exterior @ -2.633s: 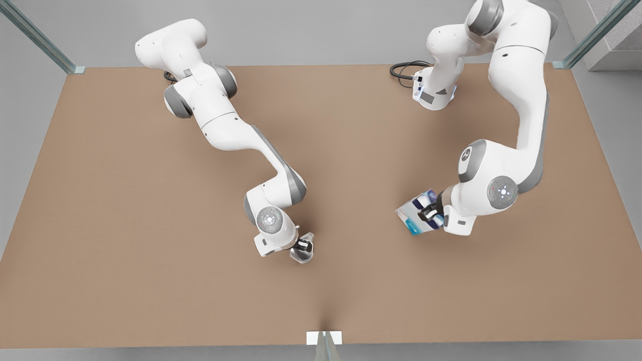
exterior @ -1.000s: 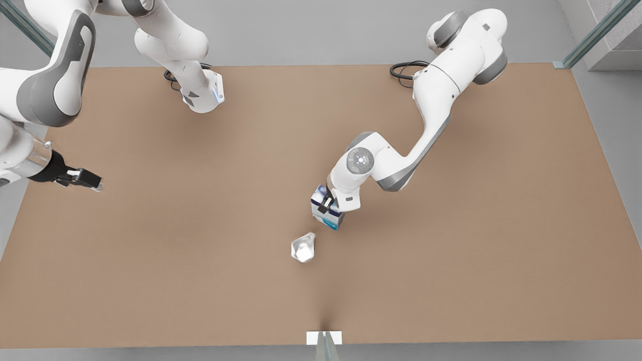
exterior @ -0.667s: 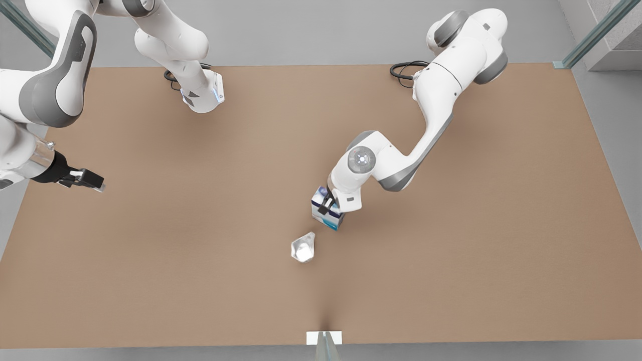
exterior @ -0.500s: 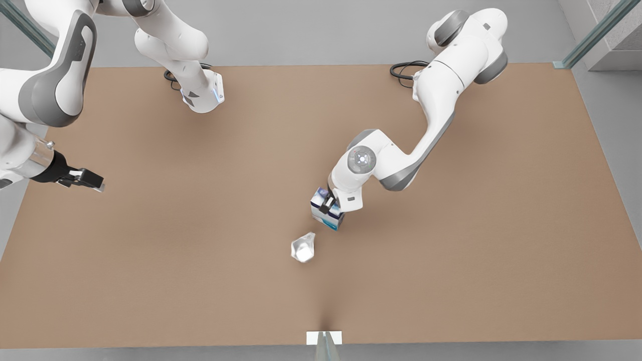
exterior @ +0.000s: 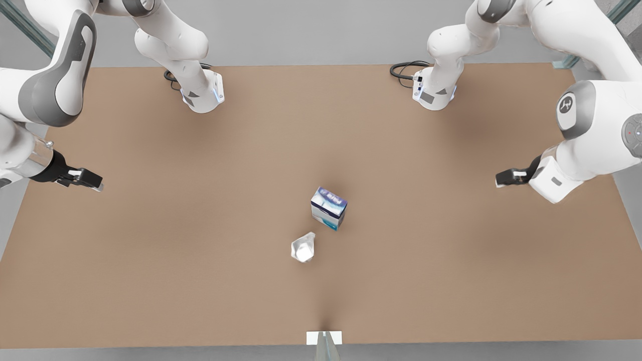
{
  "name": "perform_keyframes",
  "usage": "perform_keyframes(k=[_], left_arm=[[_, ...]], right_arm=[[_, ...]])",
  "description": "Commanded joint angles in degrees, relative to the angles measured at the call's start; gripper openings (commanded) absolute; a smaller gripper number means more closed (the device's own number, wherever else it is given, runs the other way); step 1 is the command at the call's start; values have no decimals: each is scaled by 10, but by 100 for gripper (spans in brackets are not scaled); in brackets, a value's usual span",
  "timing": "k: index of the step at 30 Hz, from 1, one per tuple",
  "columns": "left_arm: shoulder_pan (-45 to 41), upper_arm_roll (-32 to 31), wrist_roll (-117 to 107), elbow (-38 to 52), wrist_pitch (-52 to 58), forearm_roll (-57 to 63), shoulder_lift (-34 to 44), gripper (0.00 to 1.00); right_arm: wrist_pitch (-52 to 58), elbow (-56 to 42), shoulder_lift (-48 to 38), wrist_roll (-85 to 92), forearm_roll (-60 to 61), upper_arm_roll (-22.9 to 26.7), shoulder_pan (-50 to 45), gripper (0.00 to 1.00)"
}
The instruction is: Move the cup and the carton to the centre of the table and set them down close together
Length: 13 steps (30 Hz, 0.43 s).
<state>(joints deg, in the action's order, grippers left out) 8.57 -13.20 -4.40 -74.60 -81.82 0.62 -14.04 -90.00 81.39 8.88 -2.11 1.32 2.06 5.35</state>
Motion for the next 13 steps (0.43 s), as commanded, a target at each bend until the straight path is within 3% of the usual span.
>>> perform_keyframes(k=[1, 13], left_arm=[[0, 0, 0, 0, -2, -5, 4, 100], [-7, 0, 1, 0, -3, -5, 7, 100]], right_arm=[[0, 0, 0, 0, 0, 0, 0, 100], [0, 0, 0, 2, 1, 0, 7, 100]])
